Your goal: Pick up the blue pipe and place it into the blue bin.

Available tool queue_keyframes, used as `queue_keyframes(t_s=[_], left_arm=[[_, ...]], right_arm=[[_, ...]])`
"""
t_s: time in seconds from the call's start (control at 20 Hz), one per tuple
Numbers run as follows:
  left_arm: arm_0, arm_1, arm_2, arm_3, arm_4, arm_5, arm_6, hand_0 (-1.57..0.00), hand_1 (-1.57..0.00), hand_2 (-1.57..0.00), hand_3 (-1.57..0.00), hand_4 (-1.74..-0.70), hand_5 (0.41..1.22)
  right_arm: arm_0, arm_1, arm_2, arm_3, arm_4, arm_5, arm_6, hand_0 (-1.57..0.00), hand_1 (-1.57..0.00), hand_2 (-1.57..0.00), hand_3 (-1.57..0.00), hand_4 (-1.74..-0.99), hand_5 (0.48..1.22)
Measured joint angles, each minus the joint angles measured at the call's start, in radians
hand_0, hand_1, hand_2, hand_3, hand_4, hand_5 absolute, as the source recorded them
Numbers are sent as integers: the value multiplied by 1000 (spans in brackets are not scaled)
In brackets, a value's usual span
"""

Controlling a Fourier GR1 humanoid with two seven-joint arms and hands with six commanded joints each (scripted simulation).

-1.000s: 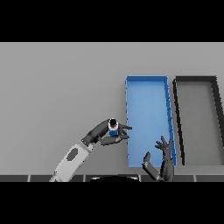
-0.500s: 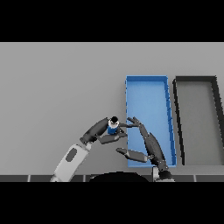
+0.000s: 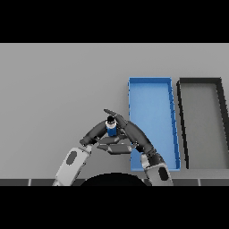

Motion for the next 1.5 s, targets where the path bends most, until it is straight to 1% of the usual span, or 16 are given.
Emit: queue_keyframes(t_s=[0.1, 0.2, 0.3, 0.35, 0.4, 0.45, 0.55, 0.7, 0.8, 0.95, 1.1, 1.2, 1.35, 1.4, 1.45, 1.5], left_arm=[[-4, -5, 11, 6, -3, -6, 9, -1571, -1571, -1571, -1571, -1470, 1221], [-4, -5, 15, 5, -21, -8, 7, -1571, -1571, -1571, -1571, -1469, 1221], [11, -6, 8, -2, -37, -19, -9, -1571, -1571, -1571, -1571, -1465, 1221], [13, -5, 11, -3, -44, -22, -8, -1571, -1571, -1571, -1571, -1462, 1221], [18, -4, 14, -11, -47, -26, 3, -1571, -1571, -1571, -1571, -1517, 1221], [26, -7, 13, -19, -48, -29, -2, -1571, -1571, -1571, -1571, -1560, 1221], [27, -11, 16, -26, -49, -34, 38, -1571, -1571, -1571, -1571, -1622, 1221], [23, -25, 30, -22, -54, -29, 36, -1571, -1571, -1571, -1523, -1677, 1221], [38, -37, 39, -19, -24, -48, 20, -1571, -1571, -1571, -1502, -1699, 1221], [36, -38, 44, -20, -16, -63, 0, -1571, -1571, -1571, -1441, -1718, 1221], [31, -54, 52, -21, -29, -51, 12, -1571, -1571, -1571, -1433, -1728, 1221], [31, -52, 55, -24, -36, -49, 13, -1571, -1571, -1571, -1426, -1731, 1221], [26, -45, 59, -30, -57, -41, -8, -1571, -1571, -1571, -1454, -1724, 1221], [26, -37, 59, -37, -79, -21, -15, -1462, -1342, -1293, -1166, -1599, 1221], [23, -30, 63, -41, -103, -18, -14, -1169, -1073, -1034, -933, -1475, 1221], [34, -23, 59, -42, -105, -43, -1, -935, -858, -827, -746, -1372, 1221]], right_arm=[[-69, 0, -30, 33, -20, 26, 36, -16, -25, -77, 1, -1196, 526], [-97, 9, -36, 52, -30, 33, 36, -27, -39, -91, 1, -1184, 516], [-128, 8, -53, 56, -45, 38, 36, -69, -108, -166, -44, -1204, 497], [-142, 9, -59, 59, -51, 43, 33, -168, -218, -261, -128, -1233, 487], [-154, 6, -69, 65, -55, 54, 36, -323, -362, -377, -242, -1278, 485], [-174, 11, -71, 73, -64, 58, 36, -507, -530, -538, -401, -1331, 489], [-209, 16, -79, 89, -74, 62, 36, -876, -877, -910, -762, -1467, 518], [-222, 48, -69, 122, -79, 61, 35, -1215, -1215, -1233, -1021, -1581, 650], [-231, 66, -76, 139, -96, 52, 36, -1343, -1343, -1354, -1186, -1628, 856], [-230, 68, -74, 136, -144, 47, 36, -1454, -1454, -1460, -1357, -1680, 1034], [-231, 55, -23, 143, -92, 22, -10, -1511, -1511, -1514, -1462, -1710, 1125], [-235, 52, -27, 140, -94, 5, -2, -1533, -1533, -1535, -1501, -1721, 1160], [-220, 49, -17, 129, -77, -29, -29, -1551, -1551, -1552, -1535, -1731, 1190], [-227, 47, -16, 134, -71, -37, -40, -1555, -1555, -1556, -1542, -1733, 1196], [-222, 40, -5, 129, -54, -51, -55, -1558, -1558, -1559, -1548, -1734, 1201], [-230, 39, -1, 141, -52, -53, -33, -1561, -1561, -1561, -1553, -1736, 1205]])
